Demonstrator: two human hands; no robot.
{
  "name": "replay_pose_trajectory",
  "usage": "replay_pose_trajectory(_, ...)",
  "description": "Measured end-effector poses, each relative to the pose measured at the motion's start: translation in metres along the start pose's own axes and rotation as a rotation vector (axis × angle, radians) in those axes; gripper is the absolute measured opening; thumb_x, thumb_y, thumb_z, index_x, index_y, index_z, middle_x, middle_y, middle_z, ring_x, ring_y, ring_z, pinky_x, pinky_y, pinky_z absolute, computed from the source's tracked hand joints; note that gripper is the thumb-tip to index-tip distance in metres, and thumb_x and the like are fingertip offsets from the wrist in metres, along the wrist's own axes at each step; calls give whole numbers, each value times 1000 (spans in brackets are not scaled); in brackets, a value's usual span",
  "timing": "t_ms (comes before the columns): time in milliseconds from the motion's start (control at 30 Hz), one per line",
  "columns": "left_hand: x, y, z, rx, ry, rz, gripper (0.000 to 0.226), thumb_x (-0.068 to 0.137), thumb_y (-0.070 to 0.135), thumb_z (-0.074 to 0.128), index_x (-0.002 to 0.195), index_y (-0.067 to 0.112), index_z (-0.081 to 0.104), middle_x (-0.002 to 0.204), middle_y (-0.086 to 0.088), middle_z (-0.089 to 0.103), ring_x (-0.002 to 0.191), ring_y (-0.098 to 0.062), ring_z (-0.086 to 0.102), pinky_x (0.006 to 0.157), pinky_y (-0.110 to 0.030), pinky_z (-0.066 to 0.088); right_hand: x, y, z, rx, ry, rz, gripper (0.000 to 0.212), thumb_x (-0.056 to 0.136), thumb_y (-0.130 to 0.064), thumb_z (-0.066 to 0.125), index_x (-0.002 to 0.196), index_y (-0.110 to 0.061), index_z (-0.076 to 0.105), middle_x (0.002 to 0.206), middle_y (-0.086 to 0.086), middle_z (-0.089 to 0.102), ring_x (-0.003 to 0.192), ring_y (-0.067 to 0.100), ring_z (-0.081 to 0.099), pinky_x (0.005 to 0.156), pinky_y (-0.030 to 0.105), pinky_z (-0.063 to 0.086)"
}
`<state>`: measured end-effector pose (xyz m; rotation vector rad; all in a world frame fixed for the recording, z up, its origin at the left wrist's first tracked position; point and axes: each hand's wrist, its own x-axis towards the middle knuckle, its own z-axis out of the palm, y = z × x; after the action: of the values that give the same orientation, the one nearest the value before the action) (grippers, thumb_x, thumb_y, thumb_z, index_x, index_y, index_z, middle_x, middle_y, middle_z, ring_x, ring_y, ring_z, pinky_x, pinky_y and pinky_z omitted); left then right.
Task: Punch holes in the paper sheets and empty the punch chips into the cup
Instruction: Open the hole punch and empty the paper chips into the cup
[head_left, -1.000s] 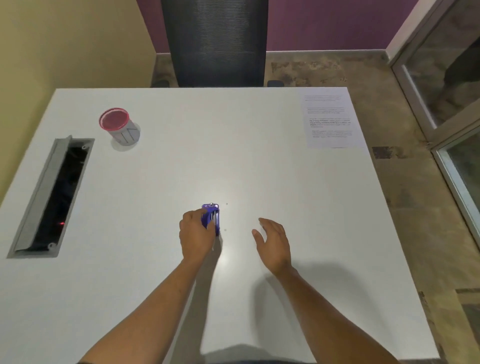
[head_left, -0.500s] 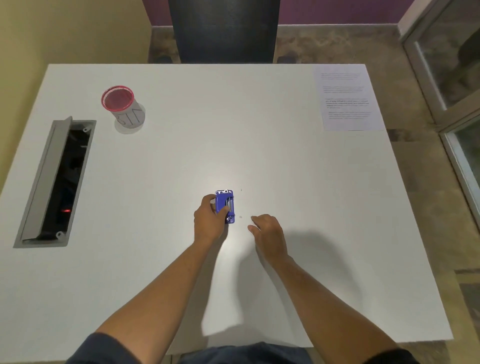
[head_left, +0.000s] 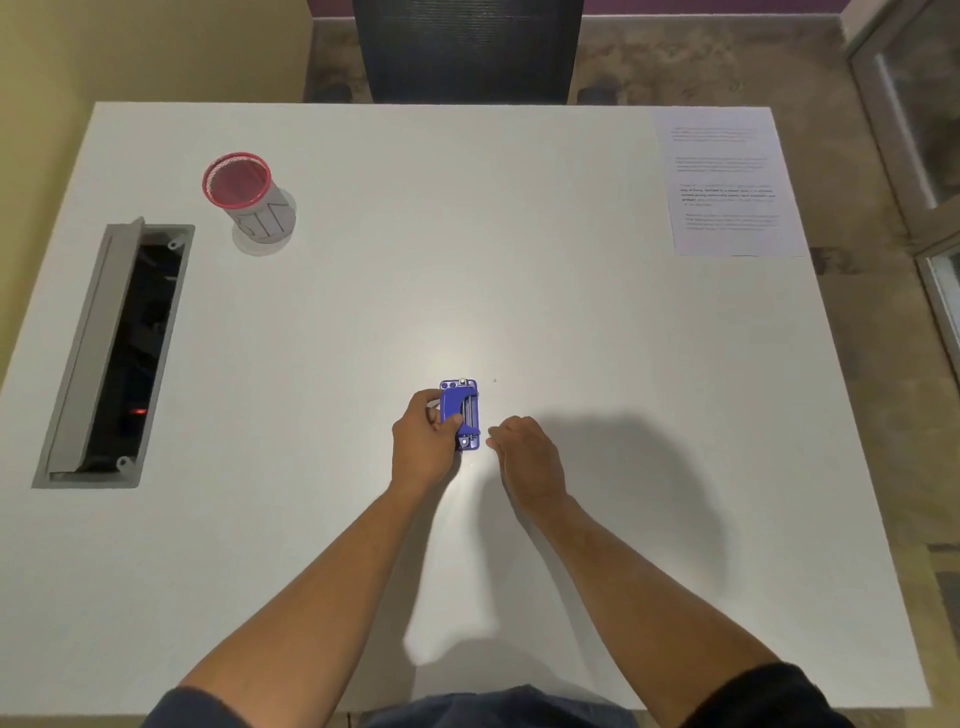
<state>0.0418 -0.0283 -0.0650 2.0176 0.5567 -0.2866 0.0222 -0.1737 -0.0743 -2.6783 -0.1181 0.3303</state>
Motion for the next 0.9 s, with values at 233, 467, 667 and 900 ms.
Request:
replay_pose_trajectory(233,2,-5,0,10,-8,14,31,89,9,67,118,16,60,76,12,58,67,0,57,58,-1,42,2,-5,-7,-102,-15,-112,34,44,12,81,56,-10,58,58,5,58,56,25,60,38,24,37)
replay_pose_trajectory(467,2,-5,0,9,-13,11,32,89,11,67,120,17,59,82,13,61,73,2,59,59,-4,44,1,-12,-11,-252,32,-174,42,29,11,78,56,-11,56,55,5,56,49,22,57,37,22,37)
replay_pose_trajectory(667,2,-2,0,21,-8,16,36,88,11,68,121,15,57,89,14,60,72,1,58,60,-1,42,5,-9,-2,-356,29,-228,35,39,8,73,61,-12,55,58,6,53,50,23,53,38,26,38)
replay_pose_trajectory(900,2,-3,0,47,-15,27,37,88,13,68,124,16,56,106,4,61,78,0,57,68,-10,41,9,-7,10,-465,83,-227,23,53,2,64,65,-15,54,60,2,50,51,19,48,43,26,29)
